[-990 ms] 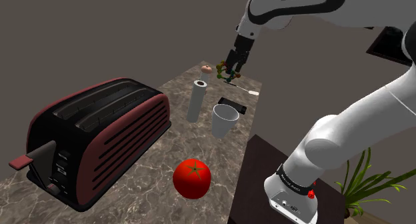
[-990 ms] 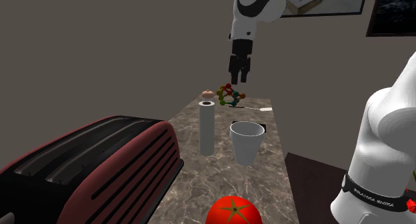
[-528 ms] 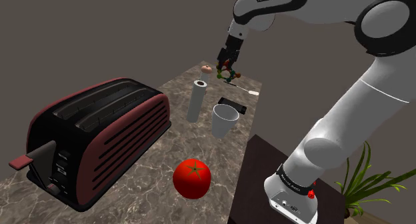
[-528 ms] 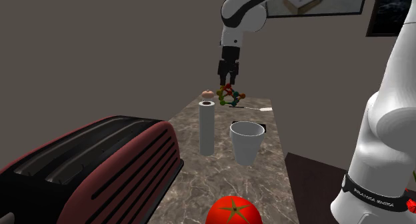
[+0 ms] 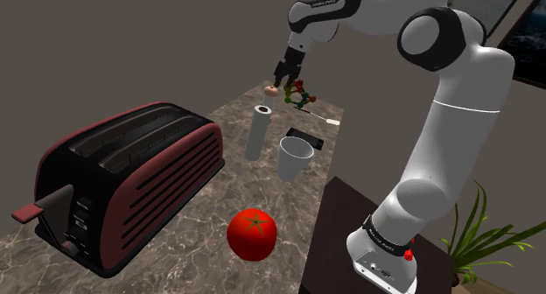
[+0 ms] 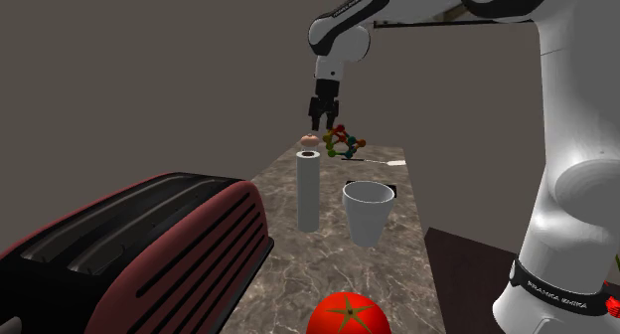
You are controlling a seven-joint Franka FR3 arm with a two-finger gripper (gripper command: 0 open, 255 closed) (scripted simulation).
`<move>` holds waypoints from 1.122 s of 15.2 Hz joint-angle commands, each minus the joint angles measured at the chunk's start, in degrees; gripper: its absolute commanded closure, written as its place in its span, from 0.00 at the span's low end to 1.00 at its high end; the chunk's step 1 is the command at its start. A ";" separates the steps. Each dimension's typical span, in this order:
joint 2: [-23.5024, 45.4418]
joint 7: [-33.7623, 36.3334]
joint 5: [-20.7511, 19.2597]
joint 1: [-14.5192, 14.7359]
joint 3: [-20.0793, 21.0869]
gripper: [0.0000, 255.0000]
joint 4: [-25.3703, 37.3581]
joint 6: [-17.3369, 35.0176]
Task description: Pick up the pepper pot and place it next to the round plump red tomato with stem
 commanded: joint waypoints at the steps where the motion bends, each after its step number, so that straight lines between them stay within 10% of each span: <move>1: 5.13 -1.06 1.64 -1.23 -0.04 0.00 6.24 -1.39; 4: 11.30 -1.88 3.35 -2.95 0.23 0.00 14.16 -3.42; 17: 12.30 -2.37 3.88 -2.35 0.65 0.00 9.93 1.81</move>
